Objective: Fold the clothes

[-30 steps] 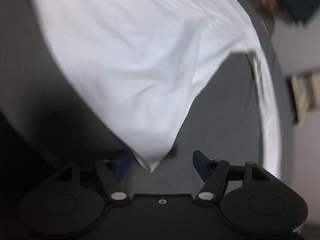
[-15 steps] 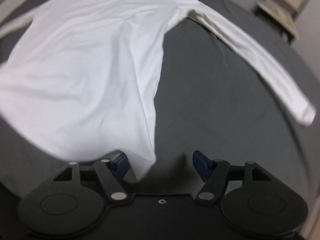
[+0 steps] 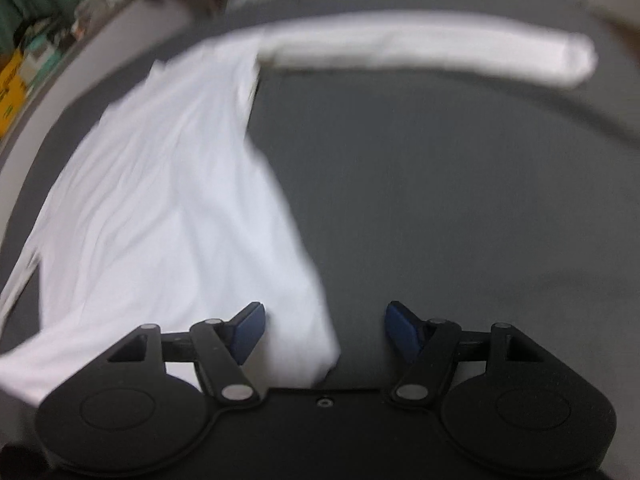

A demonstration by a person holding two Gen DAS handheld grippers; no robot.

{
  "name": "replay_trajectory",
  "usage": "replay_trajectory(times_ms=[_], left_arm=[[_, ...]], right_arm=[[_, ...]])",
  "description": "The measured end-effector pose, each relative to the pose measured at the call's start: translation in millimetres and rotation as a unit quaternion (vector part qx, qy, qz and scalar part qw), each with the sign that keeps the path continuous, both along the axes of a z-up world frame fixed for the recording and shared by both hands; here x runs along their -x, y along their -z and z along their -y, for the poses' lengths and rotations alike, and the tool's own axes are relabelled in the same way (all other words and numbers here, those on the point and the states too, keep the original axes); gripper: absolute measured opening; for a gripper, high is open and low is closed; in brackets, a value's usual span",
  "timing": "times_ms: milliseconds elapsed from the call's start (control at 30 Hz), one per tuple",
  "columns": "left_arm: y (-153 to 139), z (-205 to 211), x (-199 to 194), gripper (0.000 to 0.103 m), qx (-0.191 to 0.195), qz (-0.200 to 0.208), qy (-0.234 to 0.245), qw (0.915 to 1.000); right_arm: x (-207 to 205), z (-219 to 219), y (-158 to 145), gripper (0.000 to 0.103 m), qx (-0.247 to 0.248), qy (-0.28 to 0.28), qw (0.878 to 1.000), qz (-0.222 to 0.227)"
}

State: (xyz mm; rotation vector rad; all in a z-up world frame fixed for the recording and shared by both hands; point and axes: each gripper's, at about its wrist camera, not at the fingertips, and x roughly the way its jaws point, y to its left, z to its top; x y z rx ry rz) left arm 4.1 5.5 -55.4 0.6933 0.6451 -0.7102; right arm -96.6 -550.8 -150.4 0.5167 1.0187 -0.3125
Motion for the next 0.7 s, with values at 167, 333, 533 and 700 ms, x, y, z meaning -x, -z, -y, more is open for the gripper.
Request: replay_trajectory(times_ms=[167,333,533,700], left_arm=[[11,1,-10,0.005,-0.009,-0.013,-0.011,0.9998],[18,3,-18,0.005,-0.009,-0.022,-0.019,0.9995],[26,4,-27,0.005,-0.009,-0.033,-0.029,0.9990],[28,1,-30,0.005,-0.008,-0.037,-0.036,0.9987]], right_arm=[[-10,5,-3,0.068,-0.001,-0.021,0.999,-0.029],[-1,-46,-19,0.085,0.034,-0.207,0.972,-0.107],[-1,-73,3,0.072,0.112,-0.260,0.947,-0.150],[-12,-51,18,0.029,0.055,-0.207,0.966,-0.141]])
